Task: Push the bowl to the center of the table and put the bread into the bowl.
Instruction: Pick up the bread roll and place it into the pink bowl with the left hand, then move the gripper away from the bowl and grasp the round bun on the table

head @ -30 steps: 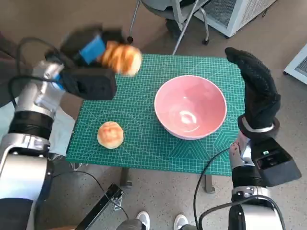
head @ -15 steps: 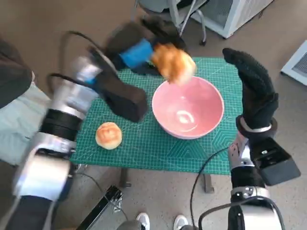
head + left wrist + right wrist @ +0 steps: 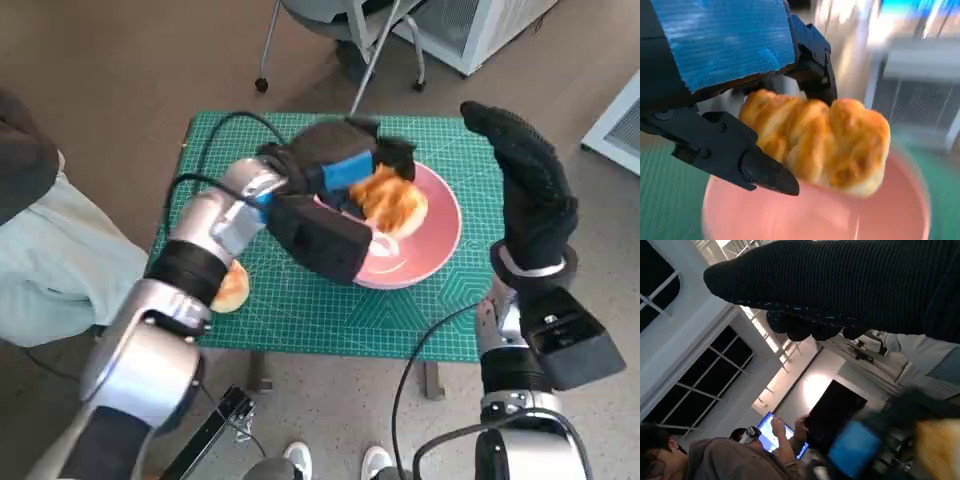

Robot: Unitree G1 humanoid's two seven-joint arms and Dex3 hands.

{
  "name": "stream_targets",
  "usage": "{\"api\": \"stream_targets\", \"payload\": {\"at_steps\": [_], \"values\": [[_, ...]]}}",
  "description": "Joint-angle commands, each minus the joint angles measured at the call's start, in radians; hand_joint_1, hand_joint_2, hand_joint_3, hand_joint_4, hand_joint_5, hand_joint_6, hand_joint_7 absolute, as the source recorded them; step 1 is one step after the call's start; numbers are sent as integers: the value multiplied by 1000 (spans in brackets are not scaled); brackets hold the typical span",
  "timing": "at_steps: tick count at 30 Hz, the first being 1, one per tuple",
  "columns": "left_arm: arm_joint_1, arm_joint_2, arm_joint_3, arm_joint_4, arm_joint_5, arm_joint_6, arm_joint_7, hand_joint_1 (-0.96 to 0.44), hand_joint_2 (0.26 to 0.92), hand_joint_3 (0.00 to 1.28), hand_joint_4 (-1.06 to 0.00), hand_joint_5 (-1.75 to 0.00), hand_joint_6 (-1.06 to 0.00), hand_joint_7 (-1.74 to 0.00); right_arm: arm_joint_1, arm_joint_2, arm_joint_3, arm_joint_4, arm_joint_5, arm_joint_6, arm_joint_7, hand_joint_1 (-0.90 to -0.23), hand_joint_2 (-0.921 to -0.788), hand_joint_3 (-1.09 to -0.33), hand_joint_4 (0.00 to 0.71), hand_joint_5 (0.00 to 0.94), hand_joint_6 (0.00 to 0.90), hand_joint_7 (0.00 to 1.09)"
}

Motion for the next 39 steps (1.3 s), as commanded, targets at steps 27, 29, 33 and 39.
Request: {"api": "stream_targets", "payload": {"at_steps": [27,29,33,39], "values": [[586,517,397,-876,-435,-53,-268,-124,780,0,-204,-23,-294,-152,58,-1,3,-35,26,28,7,-573,-921,-713,339,0,27,850],[621,548,412,-900,-440,-47,-285,-126,777,0,-218,-17,-308,-138,53,-1,3,-29,27,29,8,-572,-921,-713,339,0,26,850],[685,596,431,-940,-445,-11,-319,-145,777,1,-228,-9,-323,-114,45,0,3,-21,30,33,13,-570,-921,-713,339,0,26,850],[752,637,429,-980,-415,66,-345,-170,783,4,-234,-5,-340,-91,39,1,5,-18,40,39,26,-571,-921,-712,337,0,27,848]]}}
